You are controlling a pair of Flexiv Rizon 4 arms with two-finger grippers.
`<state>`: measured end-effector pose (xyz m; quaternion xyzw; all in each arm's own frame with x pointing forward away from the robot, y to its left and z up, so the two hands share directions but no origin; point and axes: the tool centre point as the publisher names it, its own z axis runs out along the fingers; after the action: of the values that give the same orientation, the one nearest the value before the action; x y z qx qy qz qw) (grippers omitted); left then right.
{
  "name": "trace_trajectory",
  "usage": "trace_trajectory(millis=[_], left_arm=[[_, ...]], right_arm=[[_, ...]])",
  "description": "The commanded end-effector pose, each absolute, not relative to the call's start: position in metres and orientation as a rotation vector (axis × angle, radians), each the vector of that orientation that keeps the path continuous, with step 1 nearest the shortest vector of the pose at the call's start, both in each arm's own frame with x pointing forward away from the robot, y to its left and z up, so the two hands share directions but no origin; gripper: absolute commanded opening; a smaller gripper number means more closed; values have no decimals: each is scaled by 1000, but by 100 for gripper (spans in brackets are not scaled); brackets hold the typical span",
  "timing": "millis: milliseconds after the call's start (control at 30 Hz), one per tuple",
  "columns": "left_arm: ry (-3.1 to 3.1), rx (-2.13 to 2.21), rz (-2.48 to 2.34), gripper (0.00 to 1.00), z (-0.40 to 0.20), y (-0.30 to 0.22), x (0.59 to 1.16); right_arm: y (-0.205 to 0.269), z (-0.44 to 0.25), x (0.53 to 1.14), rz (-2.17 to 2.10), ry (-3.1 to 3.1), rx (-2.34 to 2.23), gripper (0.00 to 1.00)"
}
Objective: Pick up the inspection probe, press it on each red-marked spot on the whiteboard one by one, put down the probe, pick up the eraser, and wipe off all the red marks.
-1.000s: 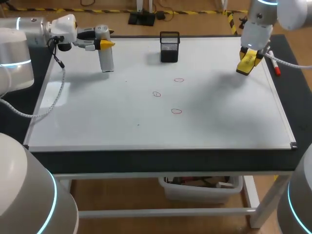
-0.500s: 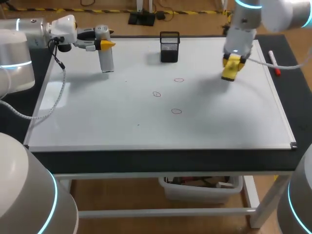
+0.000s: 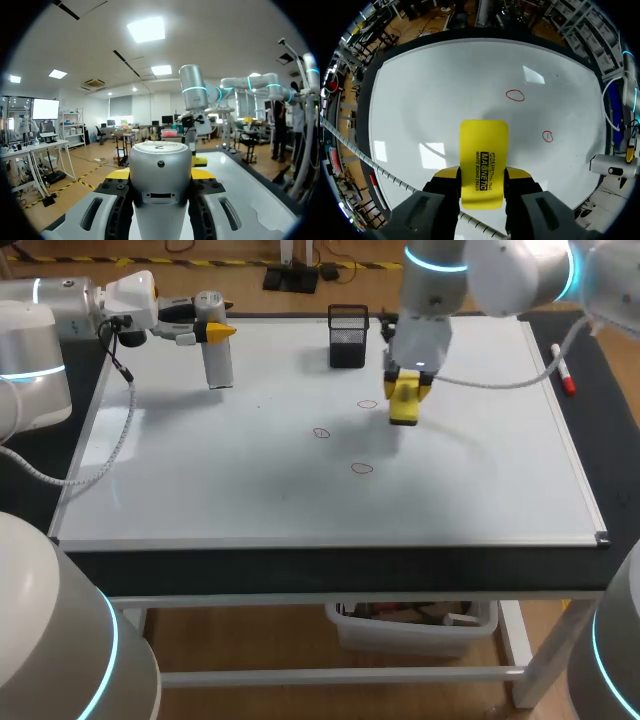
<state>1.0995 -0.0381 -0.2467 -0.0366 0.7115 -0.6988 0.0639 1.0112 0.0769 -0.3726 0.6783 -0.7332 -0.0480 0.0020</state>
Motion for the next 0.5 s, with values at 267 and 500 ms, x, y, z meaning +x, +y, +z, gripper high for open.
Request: trace_trajectory(millis=[267,500], left_arm=[[2145,-113,-2105,0,-245,-39,1097],[2145,-113,-2105,0,-245,-39,1097]], right_arm=[[146,-379,1008,-85,-2159,2242,0],[182,-387,1008,-120,-2077,2289,0]])
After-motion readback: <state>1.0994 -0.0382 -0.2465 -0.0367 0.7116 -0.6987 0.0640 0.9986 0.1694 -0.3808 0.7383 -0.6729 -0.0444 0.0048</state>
